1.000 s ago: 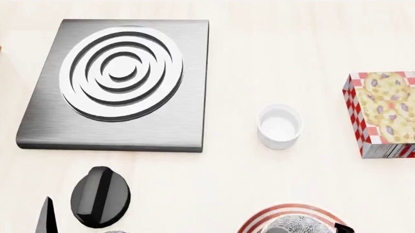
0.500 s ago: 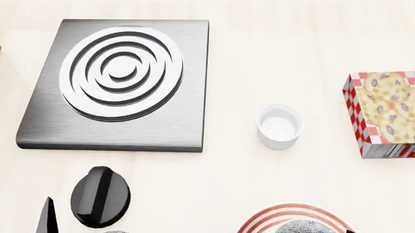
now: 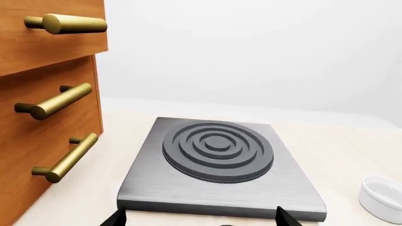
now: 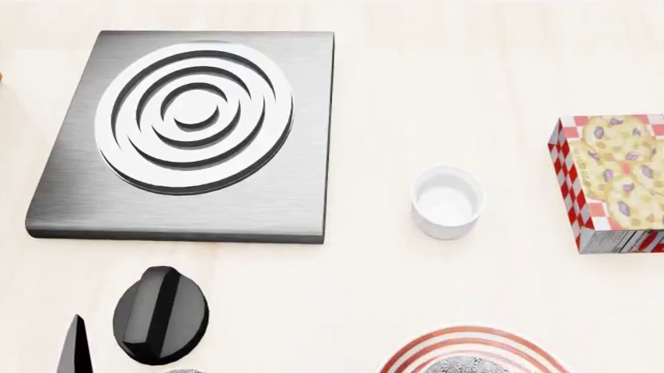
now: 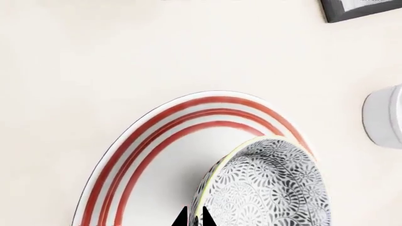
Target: Pick the akita bowl on the ramekin and place it on the plate.
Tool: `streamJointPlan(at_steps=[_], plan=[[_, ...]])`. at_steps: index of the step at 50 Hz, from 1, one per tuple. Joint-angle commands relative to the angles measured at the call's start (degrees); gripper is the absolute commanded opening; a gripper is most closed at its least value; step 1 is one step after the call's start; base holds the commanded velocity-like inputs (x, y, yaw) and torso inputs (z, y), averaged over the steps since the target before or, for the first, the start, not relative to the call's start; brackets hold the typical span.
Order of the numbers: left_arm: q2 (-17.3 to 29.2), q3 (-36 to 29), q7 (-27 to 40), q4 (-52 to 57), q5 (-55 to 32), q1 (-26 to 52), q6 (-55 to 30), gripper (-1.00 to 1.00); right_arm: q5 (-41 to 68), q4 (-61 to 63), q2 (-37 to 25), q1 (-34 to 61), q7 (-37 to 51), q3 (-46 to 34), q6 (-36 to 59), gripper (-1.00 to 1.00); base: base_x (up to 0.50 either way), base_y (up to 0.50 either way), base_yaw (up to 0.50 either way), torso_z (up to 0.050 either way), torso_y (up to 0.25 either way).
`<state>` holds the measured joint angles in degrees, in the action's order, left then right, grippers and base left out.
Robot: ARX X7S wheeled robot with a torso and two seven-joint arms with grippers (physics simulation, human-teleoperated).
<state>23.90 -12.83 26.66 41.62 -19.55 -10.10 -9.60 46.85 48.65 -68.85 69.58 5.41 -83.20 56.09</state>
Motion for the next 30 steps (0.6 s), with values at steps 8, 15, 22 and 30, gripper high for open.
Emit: streamJointPlan(at_steps=[8, 15, 22, 30], plan=[[0.2, -0.3, 0.3, -0.1, 0.0, 0.1, 0.0, 1.0, -2.9, -1.9, 0.7, -3.0, 1.6, -1.3, -3.7, -1.0, 0.0, 0.0, 0.0, 0.0, 0.0], [0.4, -0.1, 0.5, 0.1, -0.1, 0.0, 0.1, 1.0, -3.3, -2.6, 0.8, -4.0, 1.8, -1.6, -5.0, -1.0, 0.0, 0.0, 0.0, 0.0, 0.0], [0.5, -0.3, 0.6, 0.1, 0.1, 0.0, 0.1, 1.0, -3.7, -2.9, 0.5, -4.7, 2.2, -1.7, -6.2, -1.0, 0.0, 0.0, 0.0, 0.0, 0.0], [0.7, -0.3, 0.7, 0.1, -0.1, 0.1, 0.0, 1.0, -4.3, -4.1, 1.5, -5.6, 2.4, -2.2, -7.1, -1.0, 0.0, 0.0, 0.0, 0.0, 0.0]])
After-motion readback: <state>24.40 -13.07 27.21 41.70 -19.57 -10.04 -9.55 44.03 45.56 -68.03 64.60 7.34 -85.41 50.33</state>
